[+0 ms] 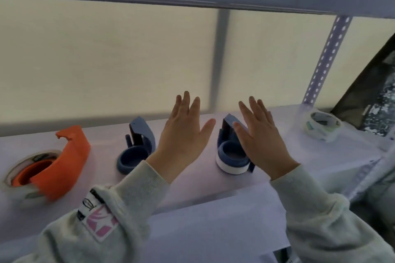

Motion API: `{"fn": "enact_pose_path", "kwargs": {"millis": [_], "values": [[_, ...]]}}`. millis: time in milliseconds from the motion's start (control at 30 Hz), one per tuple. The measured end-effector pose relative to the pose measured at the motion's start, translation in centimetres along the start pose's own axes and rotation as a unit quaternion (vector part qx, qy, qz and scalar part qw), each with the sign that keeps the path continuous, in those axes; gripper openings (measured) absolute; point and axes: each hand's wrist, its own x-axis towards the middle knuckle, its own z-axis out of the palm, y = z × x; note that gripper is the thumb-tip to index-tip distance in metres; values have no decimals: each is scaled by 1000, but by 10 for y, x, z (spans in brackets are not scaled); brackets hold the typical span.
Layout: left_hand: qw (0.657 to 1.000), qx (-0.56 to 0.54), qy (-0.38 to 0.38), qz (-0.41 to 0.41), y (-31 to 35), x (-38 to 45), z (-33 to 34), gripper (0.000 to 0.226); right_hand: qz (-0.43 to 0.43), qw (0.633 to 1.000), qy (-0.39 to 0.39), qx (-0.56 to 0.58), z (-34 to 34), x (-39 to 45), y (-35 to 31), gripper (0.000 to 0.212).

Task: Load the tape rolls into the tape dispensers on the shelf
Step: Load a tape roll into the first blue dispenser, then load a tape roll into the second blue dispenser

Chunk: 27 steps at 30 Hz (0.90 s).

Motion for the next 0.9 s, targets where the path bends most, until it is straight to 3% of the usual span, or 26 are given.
{"fn": "enact_pose_path", "kwargs": {"millis": [200,367,433,533,633,733,833,900], "values": [[996,-92,-11,18,128,43,77,69,87,995,-2,51,-35,-1,141,55],[967,-251,-41,-5,207,77,144,63,180,965,95,163,-68,9,244,53],[920,-374,-77,-92,219,88,169,61,241,933,88,254,-73,12,268,58],[822,-508,-118,-230,226,102,198,62,311,847,50,428,-68,18,292,69],[780,-546,-138,-273,229,106,218,64,340,784,15,519,-55,18,310,72],[778,-548,-157,-263,236,105,225,59,318,771,-9,552,-45,17,318,70],[776,-569,-177,-205,247,103,220,48,280,778,-4,562,-44,18,314,48],[782,-574,-162,-182,249,98,212,40,257,784,9,565,-44,16,308,57]]}}
